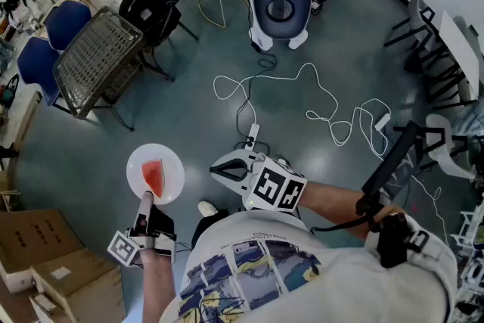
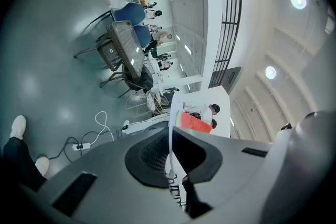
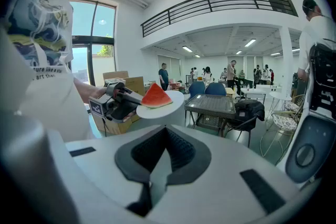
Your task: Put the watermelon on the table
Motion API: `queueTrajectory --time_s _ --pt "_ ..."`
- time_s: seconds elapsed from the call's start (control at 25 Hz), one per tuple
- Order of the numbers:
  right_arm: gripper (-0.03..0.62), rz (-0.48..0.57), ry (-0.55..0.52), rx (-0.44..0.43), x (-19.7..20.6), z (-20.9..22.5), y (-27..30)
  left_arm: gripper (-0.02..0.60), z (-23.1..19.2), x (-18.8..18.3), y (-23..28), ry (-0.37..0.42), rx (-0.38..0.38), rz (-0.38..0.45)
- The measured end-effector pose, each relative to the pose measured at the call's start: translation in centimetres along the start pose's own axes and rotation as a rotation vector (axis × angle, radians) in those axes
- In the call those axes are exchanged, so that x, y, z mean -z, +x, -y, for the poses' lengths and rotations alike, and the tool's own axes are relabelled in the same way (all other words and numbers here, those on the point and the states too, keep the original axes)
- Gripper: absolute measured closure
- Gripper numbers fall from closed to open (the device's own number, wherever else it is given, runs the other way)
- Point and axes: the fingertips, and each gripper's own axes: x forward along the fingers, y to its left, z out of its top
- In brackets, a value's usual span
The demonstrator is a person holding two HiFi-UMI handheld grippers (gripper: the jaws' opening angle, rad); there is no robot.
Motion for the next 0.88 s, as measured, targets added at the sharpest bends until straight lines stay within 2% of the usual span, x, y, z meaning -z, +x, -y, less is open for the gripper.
queueTrajectory --time_s 0.16,0.44,0.68,0.88 --pt "0.585 0.002 -0.008 -0.014 0.1 0.2 -0.5 0.566 0.2 -0.3 0.1 0.025 -0.006 0.018" --pt "0.585 0.005 -0.019 -0.037 -0.5 1.8 1.7 0.566 -0.2 -2.7 0.8 0.015 -0.015 0.059" --pt "0.583 -0.004 -0.051 -0.039 -3.1 4.4 7.2 0.566 -2.0 -7.9 2.1 0.016 -0.014 0.058" --pt "0.582 -0.007 -0.084 -0.041 -6.8 7.3 11.5 0.567 -2.5 -13.2 4.1 0.033 -0.012 0.072"
